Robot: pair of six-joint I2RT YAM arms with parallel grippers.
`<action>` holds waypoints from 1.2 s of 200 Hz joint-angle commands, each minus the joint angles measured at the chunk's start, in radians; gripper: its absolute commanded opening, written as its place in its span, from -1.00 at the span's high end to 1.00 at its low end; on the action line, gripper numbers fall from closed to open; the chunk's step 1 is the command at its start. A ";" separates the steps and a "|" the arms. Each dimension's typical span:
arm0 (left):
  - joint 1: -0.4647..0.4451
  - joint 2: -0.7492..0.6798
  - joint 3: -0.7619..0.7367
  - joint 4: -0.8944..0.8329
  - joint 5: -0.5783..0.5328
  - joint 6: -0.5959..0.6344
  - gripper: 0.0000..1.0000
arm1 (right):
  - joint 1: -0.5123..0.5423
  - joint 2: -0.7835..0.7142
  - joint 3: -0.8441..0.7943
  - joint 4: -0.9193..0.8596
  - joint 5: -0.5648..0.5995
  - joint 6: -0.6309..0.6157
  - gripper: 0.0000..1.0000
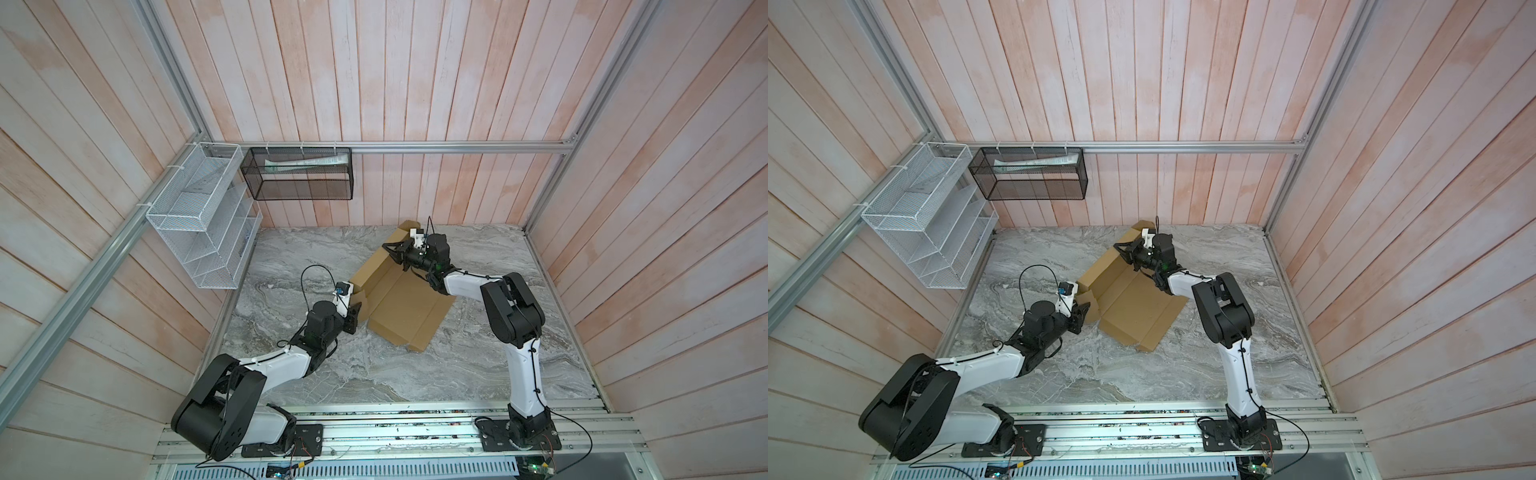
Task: Fold the paper box
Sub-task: 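Press the end flap against the panel corner with the left gripper while the right holds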
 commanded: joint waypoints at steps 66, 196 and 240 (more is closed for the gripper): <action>-0.020 0.059 0.097 0.000 0.038 -0.002 0.20 | 0.006 -0.016 -0.003 0.012 0.001 0.006 1.00; -0.144 0.224 0.264 -0.052 -0.291 -0.149 0.15 | 0.007 -0.061 -0.100 0.062 0.055 0.039 1.00; -0.149 0.245 0.285 -0.066 -0.389 -0.185 0.25 | 0.009 -0.075 -0.140 0.088 0.075 0.056 1.00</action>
